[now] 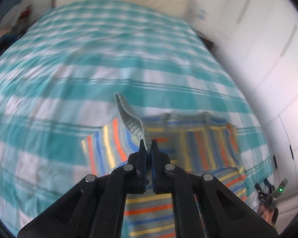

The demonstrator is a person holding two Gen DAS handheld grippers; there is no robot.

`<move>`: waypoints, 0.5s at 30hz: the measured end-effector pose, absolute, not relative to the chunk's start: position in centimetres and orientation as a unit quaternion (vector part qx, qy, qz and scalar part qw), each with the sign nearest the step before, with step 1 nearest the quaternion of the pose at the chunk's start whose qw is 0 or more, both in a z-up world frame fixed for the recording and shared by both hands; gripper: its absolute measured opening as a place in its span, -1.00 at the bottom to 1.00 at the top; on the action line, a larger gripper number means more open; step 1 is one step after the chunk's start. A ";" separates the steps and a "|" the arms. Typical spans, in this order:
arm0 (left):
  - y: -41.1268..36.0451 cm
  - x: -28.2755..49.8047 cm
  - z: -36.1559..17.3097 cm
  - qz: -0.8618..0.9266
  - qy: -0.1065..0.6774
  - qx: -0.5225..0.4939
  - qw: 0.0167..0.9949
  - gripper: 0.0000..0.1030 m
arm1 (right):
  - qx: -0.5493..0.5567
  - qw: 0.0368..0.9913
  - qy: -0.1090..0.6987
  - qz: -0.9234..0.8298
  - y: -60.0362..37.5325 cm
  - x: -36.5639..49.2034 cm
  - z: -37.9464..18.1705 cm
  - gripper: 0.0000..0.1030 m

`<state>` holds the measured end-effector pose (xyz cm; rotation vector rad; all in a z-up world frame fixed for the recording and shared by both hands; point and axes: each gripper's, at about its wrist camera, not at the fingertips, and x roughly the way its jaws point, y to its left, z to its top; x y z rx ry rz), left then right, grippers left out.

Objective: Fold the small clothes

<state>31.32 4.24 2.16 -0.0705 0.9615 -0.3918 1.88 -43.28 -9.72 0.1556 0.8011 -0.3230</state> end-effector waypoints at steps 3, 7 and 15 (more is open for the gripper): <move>-2.0 31.9 0.2 -0.219 0.462 -0.012 0.859 -0.96 | 0.075 0.905 0.388 -0.156 -43.3 1.9 -9.7 0.99; -7.8 32.3 -2.9 -0.238 0.464 0.011 0.853 -0.84 | 0.075 0.905 0.387 -0.156 -43.3 1.9 -9.7 0.99; -5.8 31.2 -3.2 -0.223 0.476 -0.054 0.849 0.60 | 0.076 0.906 0.387 -0.156 -43.2 1.8 -9.6 0.99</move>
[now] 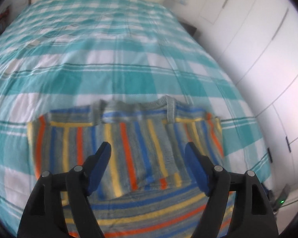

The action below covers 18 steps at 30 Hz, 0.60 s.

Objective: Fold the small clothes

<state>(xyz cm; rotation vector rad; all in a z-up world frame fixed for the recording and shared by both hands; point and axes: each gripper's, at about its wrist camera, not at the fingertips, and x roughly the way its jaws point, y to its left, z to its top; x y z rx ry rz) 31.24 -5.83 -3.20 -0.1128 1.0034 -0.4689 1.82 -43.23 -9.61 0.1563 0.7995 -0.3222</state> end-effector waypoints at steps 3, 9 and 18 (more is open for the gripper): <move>-1.0 29.6 -1.5 -0.185 0.473 -0.061 0.860 0.81 | 0.074 0.905 0.389 -0.157 -43.1 1.8 -9.5 0.99; 6.3 25.0 -2.2 -0.062 0.534 0.077 0.840 0.82 | 0.072 0.904 0.391 -0.158 -43.0 1.8 -9.5 0.99; 13.8 18.0 -2.1 0.003 0.516 0.120 0.848 0.96 | 0.066 0.902 0.395 -0.162 -43.0 2.1 -9.8 0.99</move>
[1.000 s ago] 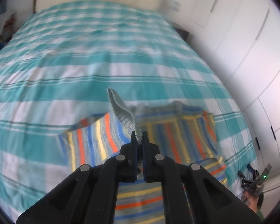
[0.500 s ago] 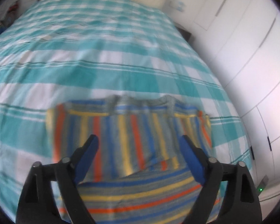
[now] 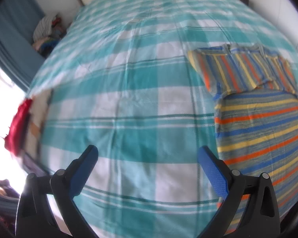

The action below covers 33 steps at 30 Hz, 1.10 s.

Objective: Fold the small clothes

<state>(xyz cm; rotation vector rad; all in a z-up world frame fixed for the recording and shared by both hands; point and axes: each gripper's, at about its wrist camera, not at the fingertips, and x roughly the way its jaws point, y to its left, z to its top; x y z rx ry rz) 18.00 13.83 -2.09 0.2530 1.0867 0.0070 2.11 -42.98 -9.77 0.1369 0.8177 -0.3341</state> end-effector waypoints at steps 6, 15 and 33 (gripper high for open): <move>15.6 17.9 -10.0 -0.030 0.499 -0.063 0.864 0.95 | 0.069 0.904 0.391 -0.160 -42.9 2.0 -9.7 0.99; 16.1 17.4 -12.6 -0.006 0.468 -0.080 0.880 0.95 | 0.070 0.905 0.388 -0.159 -42.9 1.8 -9.7 0.99; 14.8 17.8 -13.3 0.003 0.483 -0.048 0.874 0.96 | 0.072 0.907 0.385 -0.157 -43.0 1.8 -9.7 0.99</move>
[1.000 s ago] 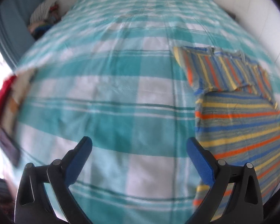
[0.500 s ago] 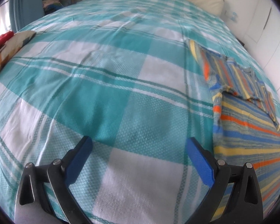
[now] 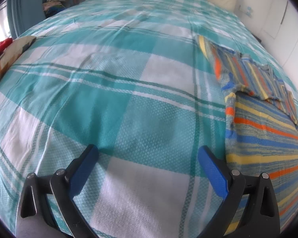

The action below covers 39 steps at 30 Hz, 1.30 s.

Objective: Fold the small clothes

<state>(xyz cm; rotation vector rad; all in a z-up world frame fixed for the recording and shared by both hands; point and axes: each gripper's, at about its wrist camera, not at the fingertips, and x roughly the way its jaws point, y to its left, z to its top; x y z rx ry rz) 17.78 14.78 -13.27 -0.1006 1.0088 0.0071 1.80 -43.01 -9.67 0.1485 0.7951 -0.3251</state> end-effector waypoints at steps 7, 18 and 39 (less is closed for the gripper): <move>14.7 17.9 -13.5 0.007 0.488 -0.042 0.872 0.96 | 0.072 0.907 0.385 -0.158 -43.0 1.8 -9.7 0.99; 14.4 17.9 -13.9 0.012 0.493 -0.030 0.869 0.99 | 0.072 0.907 0.385 -0.158 -42.9 1.8 -9.7 0.99; 14.1 18.1 -14.1 0.015 0.496 -0.022 0.868 0.99 | 0.072 0.907 0.385 -0.158 -42.9 1.8 -9.7 0.99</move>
